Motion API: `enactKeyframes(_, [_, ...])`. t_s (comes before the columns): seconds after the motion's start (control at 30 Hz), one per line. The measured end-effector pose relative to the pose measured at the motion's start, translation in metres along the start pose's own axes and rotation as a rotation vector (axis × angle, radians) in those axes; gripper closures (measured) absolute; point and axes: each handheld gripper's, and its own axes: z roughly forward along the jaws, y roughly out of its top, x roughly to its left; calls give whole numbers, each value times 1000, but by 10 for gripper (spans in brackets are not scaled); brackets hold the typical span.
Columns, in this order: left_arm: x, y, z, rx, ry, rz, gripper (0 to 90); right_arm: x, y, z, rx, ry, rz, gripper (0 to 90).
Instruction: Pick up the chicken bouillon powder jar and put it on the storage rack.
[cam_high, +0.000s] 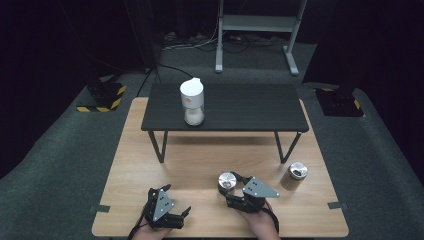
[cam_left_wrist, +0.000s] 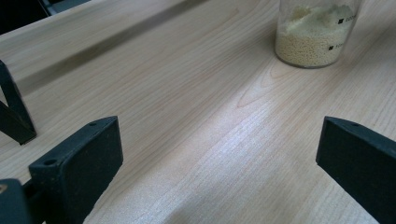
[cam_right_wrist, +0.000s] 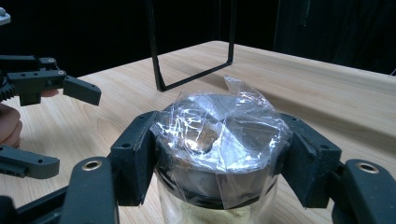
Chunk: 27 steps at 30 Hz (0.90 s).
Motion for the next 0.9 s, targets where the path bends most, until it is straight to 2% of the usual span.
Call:
enactKeyframes(0.37, [0, 0, 0, -1, -3, -2, 7, 1, 8, -2, -8, -7, -15, 340])
enactKeyframes(0.9, [1, 0, -1, -1, -5, -6, 7, -5, 43, -21, -59, -31, -31, 339])
